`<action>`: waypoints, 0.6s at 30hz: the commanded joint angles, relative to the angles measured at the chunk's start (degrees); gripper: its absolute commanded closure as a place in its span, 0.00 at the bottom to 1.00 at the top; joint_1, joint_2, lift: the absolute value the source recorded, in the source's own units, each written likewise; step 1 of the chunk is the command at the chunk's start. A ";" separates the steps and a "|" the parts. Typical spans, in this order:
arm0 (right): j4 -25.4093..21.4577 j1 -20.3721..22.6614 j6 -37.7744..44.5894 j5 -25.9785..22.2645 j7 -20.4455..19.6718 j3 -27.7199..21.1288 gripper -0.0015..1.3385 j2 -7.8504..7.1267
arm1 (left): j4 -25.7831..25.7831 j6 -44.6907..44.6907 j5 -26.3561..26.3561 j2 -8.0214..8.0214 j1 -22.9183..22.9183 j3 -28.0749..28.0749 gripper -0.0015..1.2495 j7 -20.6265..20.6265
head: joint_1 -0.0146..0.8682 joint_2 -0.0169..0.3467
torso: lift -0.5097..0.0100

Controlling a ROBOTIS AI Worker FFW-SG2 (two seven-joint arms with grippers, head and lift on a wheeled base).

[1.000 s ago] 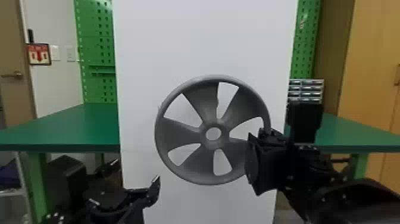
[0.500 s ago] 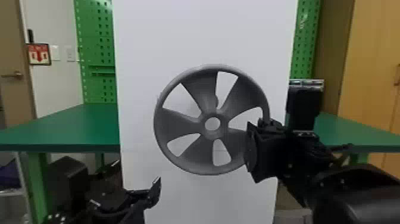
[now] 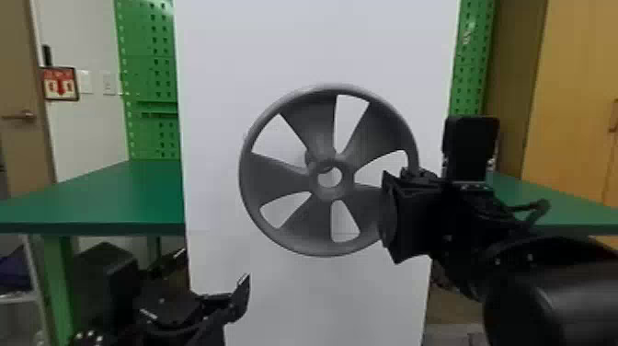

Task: Hold the wheel and insert it

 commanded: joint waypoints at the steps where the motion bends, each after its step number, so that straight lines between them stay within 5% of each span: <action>1: 0.34 -1.29 0.67 0.51 -0.05 0.47 0.87 0.14 | 0.00 0.09 -0.07 0.09 -0.02 -0.16 0.08 0.09 | 0.25 0.07 | 0.13; 18: 1.57 -4.28 1.38 0.51 -0.14 1.70 0.87 0.14 | 0.08 0.18 0.02 0.26 0.07 -0.34 0.08 0.17 | 0.25 0.07 | 0.13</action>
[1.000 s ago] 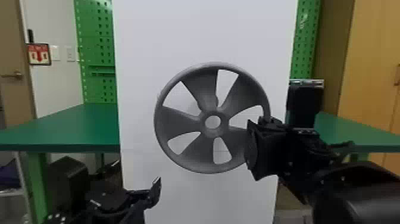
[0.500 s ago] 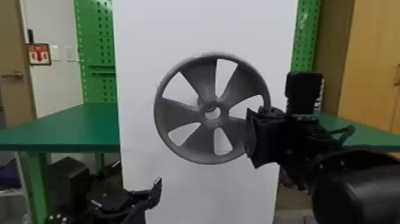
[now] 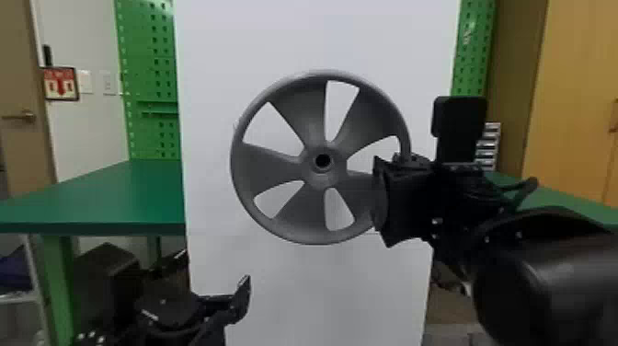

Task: Hold the wheel and insert it

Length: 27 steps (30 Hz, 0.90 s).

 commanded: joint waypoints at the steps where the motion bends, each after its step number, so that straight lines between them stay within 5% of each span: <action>1: 0.11 -0.60 0.03 0.06 0.07 0.22 0.87 0.14 | 0.00 0.03 0.00 0.07 0.07 -0.08 0.08 -0.01 | 0.25 0.07 | 0.13; 27: 0.73 -1.04 -0.06 0.50 -0.02 0.31 0.87 0.14 | 0.00 0.03 0.00 0.07 -0.01 -0.08 0.08 -0.01 | 0.25 0.07 | 0.13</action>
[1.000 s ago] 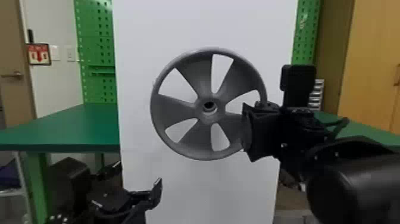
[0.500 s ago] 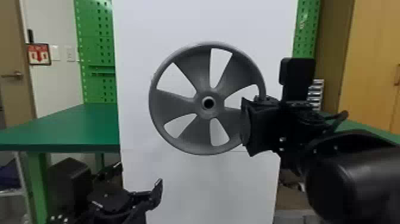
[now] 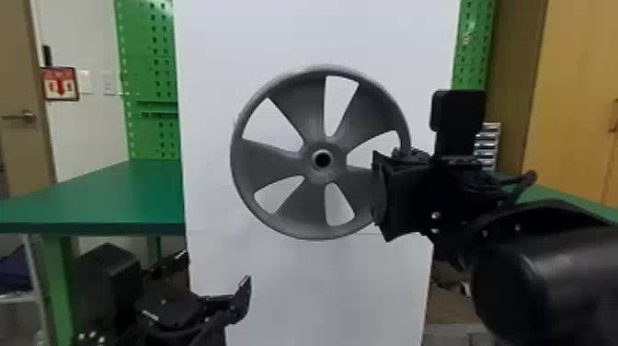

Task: Hold the wheel and insert it

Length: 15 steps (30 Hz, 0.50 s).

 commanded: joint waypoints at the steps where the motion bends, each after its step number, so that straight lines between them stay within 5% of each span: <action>1: 0.10 -0.01 -0.01 0.07 0.00 0.03 0.87 0.14 | 0.00 0.00 0.00 0.00 0.00 0.00 0.08 0.00 | 0.25 0.07 | 0.13; 15: 0.54 -0.36 -0.09 0.33 0.00 0.03 0.87 0.14 | 0.00 0.00 -0.08 0.00 0.00 -0.09 0.08 0.08 | 0.25 0.07 | 0.13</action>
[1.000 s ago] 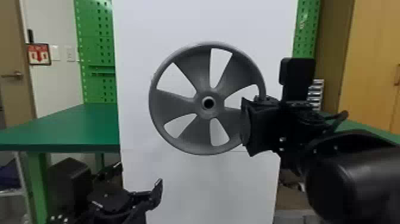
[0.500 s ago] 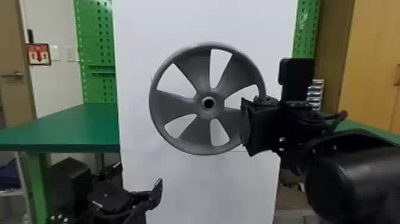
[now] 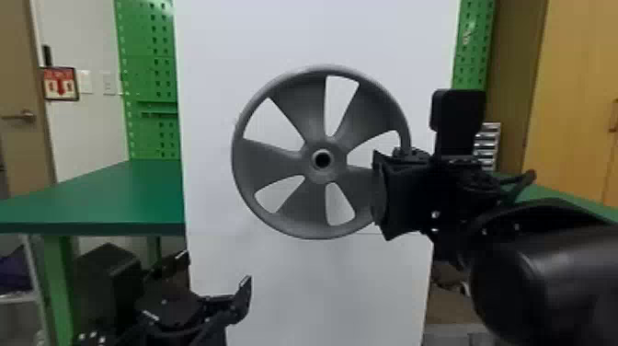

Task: Hold the wheel and insert it

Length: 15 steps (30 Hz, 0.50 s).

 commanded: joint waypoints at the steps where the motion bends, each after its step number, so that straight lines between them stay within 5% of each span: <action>1: 0.26 -0.10 0.00 0.14 0.00 0.08 0.87 0.14 | 0.00 0.00 -0.04 0.00 0.00 -0.02 0.08 0.00 | 0.25 0.07 | 0.13; 15: 2.11 -0.80 -0.80 0.75 -0.09 -0.71 0.87 0.14 | 0.00 0.00 -0.04 0.00 -0.26 -0.46 0.08 0.00 | 0.25 0.07 | 0.13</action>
